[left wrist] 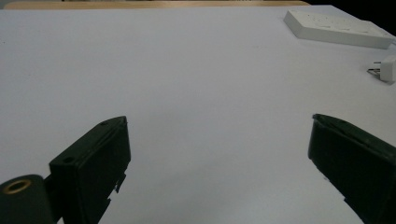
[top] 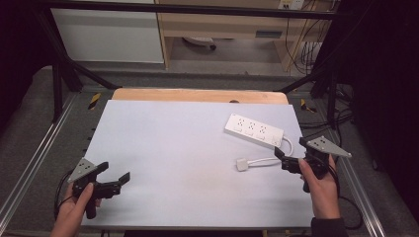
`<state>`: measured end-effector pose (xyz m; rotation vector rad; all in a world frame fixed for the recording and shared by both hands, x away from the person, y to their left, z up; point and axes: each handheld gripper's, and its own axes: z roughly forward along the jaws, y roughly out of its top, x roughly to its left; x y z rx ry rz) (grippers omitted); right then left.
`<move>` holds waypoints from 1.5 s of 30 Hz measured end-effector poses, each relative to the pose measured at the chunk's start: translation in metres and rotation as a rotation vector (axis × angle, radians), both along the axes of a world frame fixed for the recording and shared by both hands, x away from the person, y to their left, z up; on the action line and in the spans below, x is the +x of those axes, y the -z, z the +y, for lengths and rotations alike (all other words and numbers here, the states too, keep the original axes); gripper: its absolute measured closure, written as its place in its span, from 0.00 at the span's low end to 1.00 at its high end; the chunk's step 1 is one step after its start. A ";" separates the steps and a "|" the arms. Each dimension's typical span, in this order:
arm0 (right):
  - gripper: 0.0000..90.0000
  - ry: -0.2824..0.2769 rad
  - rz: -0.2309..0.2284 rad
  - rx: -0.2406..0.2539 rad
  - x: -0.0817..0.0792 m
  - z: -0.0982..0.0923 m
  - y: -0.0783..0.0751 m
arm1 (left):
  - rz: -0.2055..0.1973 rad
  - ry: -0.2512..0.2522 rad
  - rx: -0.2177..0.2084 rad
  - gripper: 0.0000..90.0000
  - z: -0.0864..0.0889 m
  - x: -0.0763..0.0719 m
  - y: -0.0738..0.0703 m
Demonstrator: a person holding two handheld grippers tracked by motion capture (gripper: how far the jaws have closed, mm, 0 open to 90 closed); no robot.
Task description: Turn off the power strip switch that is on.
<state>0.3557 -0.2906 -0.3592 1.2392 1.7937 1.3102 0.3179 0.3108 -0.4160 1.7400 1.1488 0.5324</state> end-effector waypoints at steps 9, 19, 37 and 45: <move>0.02 0.019 -0.015 -0.002 -0.016 -0.012 0.010 | 0.001 0.001 0.003 0.06 0.000 0.000 0.000; 0.04 0.020 -0.023 -0.024 -0.024 -0.013 0.025 | 0.003 0.002 0.001 0.06 -0.001 0.000 0.001; 0.04 -0.027 0.050 -0.023 -0.017 -0.005 0.068 | 0.006 0.004 0.007 0.06 -0.001 0.001 0.001; 0.03 -0.077 0.080 -0.072 -0.001 0.011 0.087 | 0.006 0.007 0.014 0.06 -0.002 0.001 0.002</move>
